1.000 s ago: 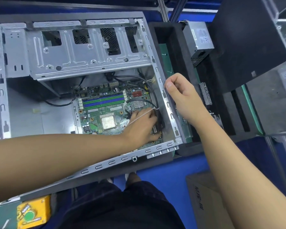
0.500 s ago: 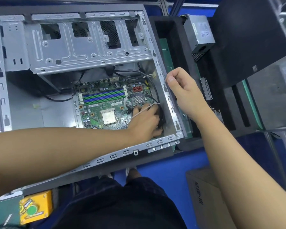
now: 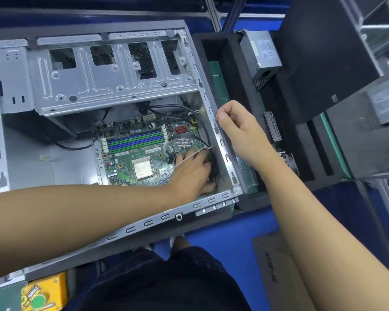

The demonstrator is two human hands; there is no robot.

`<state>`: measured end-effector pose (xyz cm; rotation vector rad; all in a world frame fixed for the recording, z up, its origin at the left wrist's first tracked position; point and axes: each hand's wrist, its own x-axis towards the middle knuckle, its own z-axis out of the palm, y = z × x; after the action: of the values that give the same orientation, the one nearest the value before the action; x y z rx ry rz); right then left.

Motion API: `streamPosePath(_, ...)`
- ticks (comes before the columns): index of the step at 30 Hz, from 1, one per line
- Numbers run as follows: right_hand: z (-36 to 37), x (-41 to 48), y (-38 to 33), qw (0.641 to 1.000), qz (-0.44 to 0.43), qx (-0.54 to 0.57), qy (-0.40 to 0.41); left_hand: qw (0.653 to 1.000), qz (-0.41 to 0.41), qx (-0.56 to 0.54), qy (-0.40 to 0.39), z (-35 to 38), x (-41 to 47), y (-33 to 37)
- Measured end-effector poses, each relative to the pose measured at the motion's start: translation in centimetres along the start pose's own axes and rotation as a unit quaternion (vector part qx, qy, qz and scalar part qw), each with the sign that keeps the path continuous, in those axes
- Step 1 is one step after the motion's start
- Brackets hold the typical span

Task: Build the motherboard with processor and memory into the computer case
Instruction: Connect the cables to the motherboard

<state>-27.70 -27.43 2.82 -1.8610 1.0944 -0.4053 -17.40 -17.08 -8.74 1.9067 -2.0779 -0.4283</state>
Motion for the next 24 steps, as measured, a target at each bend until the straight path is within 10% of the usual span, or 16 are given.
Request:
streamPosePath(15,0.7,0.2,-0.2,0.999,-0.014,-0.026,0.02,0.995,-0.056,-0.082,-0.017,-0.7,0.1,0.4)
streamPosePath(20,1.5,-0.1,-3.3,0.966,-0.184,-0.152,0.094,0.98,0.013,-0.13,-0.152,-4.8,-1.5,-1.2)
streamPosePath(24,4.1,1.4,-6.8,0.952,-0.154,-0.239,-0.109,0.958,0.031,-0.098,-0.269,-11.5,-3.6,-3.6)
